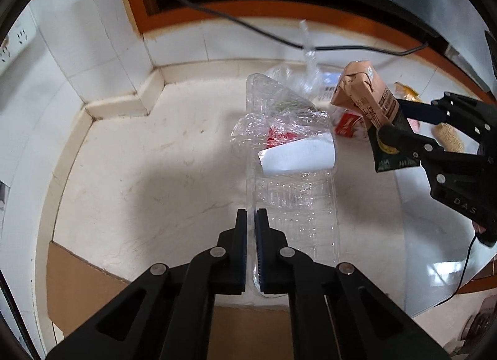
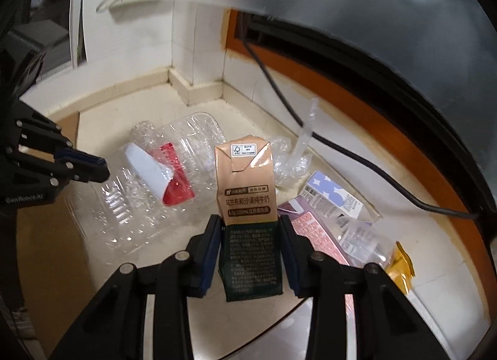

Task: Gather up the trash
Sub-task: 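Lift the clamshell and milk carton and carry them down over the bin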

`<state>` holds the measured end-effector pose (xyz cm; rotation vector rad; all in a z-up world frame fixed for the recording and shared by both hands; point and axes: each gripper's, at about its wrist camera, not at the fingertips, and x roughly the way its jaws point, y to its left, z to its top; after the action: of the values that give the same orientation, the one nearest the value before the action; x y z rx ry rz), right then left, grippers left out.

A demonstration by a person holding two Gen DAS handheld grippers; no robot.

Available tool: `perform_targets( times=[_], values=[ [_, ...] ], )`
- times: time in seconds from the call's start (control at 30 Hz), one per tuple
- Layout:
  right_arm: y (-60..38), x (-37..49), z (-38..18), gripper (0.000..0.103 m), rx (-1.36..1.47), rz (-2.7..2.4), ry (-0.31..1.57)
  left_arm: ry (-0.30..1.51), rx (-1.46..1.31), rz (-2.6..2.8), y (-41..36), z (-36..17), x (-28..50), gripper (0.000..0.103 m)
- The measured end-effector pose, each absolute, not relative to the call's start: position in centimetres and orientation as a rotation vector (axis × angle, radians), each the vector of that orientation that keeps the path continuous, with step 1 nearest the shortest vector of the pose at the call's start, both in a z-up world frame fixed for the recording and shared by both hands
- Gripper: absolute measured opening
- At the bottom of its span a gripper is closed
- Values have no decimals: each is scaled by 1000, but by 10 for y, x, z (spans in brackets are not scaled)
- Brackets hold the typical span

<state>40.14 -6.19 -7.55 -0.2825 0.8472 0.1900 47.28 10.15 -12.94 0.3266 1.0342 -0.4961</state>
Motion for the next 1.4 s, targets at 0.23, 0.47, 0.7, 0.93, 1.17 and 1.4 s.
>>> perform_targets(
  times=[0.23, 0.47, 0.7, 0.93, 1.17, 1.4],
  values=[
    [-84, 366, -50, 37, -173, 160, 807, 1001, 316, -501, 93, -106, 448, 3],
    [-106, 324, -33, 37, -67, 119, 793, 964, 298, -519, 83, -71, 409, 3],
    [-123, 270, -6, 37, 0, 97, 754, 912, 298, -541, 67, -36, 355, 3],
    [-138, 205, 28, 37, 16, 101, 705, 862, 283, -551, 50, -5, 288, 3],
    [-156, 143, 56, 37, 19, 128, 672, 842, 258, -549, 29, 14, 212, 3],
    [-176, 80, 66, 37, 20, 169, 671, 844, 246, -548, 9, 21, 126, 3]
  ],
)
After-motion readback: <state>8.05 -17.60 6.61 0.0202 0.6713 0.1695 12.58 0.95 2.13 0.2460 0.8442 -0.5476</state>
